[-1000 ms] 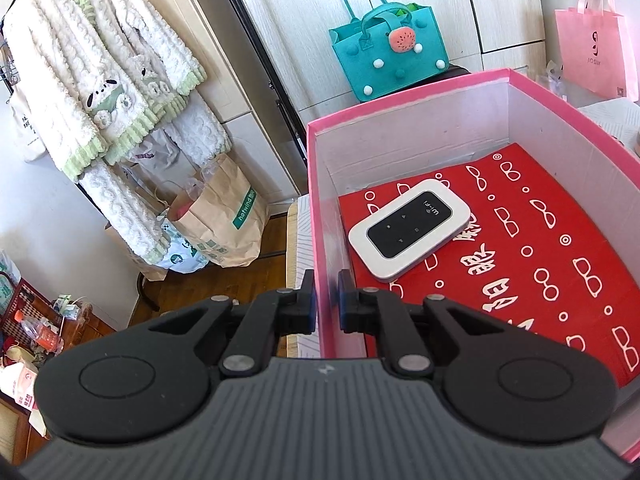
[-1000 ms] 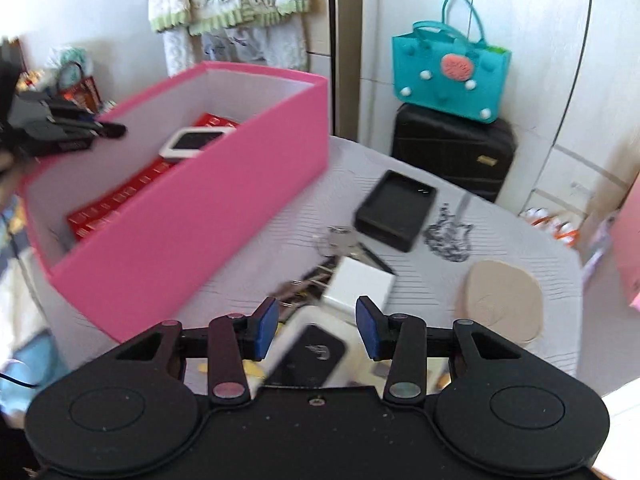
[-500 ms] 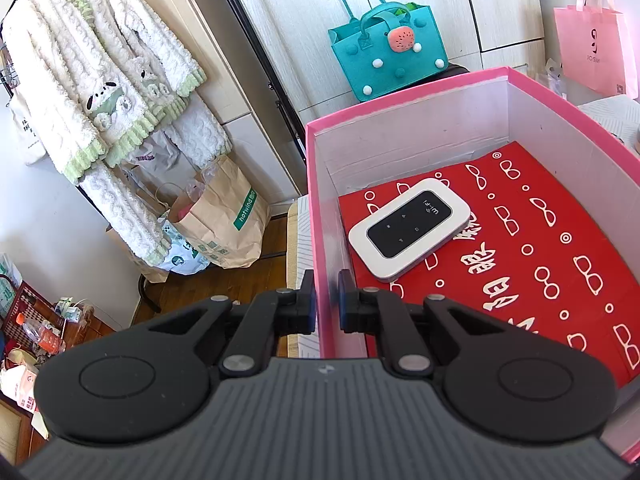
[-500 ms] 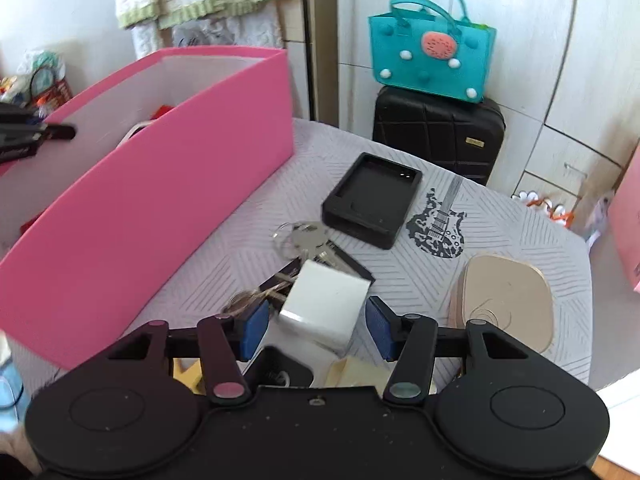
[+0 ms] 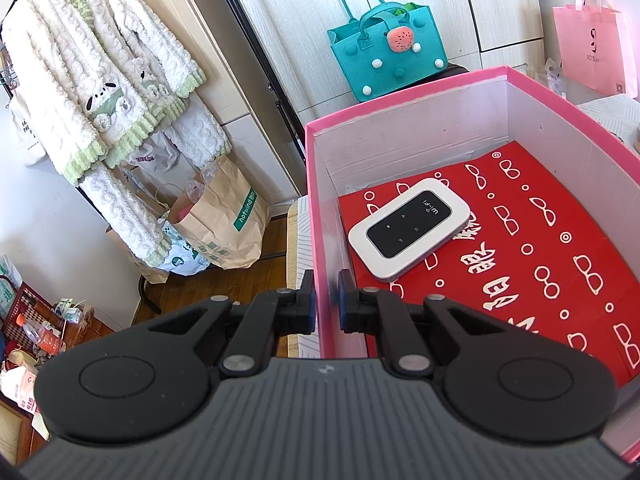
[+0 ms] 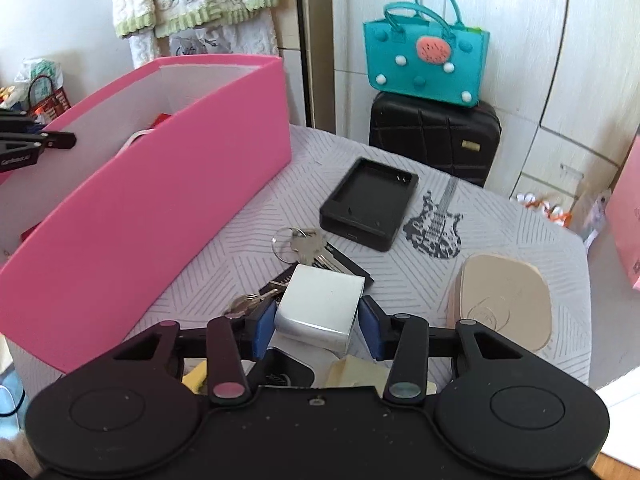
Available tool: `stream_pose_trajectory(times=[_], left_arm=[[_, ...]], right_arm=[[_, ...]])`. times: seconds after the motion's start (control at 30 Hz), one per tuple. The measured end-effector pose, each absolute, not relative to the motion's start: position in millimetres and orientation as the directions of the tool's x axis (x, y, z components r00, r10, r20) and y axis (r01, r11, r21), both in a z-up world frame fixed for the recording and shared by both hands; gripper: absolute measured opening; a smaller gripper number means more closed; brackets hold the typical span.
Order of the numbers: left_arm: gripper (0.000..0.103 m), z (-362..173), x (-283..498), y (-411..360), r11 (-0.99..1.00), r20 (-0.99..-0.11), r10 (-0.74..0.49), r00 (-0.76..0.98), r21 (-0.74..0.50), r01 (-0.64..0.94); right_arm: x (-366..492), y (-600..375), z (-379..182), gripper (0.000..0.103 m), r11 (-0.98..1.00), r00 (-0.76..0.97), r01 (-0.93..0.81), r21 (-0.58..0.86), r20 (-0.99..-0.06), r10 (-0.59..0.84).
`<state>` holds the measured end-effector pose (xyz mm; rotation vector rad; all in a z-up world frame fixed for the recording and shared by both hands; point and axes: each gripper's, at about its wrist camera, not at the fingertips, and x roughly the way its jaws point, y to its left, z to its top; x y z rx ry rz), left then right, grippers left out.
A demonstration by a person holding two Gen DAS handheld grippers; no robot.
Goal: Organize rigid objects
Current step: 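Grasp the white charger plug with the right gripper and lift, then carry the charger plug into the box beside the router and release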
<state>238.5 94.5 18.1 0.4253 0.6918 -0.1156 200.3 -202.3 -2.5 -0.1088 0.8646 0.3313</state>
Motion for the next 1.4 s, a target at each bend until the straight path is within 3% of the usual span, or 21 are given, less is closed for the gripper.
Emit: stream_pose_trajectory(times=[0.3, 0.67, 0.9, 1.17, 1.4], left_arm=[[0.009, 18, 238, 95, 0.910, -0.639, 0.030, 0.768, 0.335, 0.243], [0.009, 18, 238, 93, 0.907, -0.634, 0.033, 0.773, 0.343, 0.243], [0.010, 18, 237, 93, 0.907, -0.634, 0.036, 0.772, 0.345, 0.241], [0.009, 19, 240, 102, 0.928, -0.645, 0.010, 0.764, 0.291, 0.233], [0.008, 19, 240, 104, 0.934, -0.646, -0.002, 0.763, 0.270, 0.232]], right_arm=[[184, -187, 34, 0.050, 0.929, 0.657, -0.371, -0.015, -0.711, 0.251], [188, -143, 98, 0.050, 0.851, 0.675, -0.525, 0.000, -0.610, 0.416], [233, -84, 96, 0.050, 0.768, 0.586, -0.638, -0.055, -0.681, 0.438], [291, -24, 50, 0.050, 0.659, 0.495, -0.721, -0.215, -0.825, 0.273], [325, -17, 31, 0.050, 0.680, 0.489, -0.692, -0.243, -0.851, 0.193]])
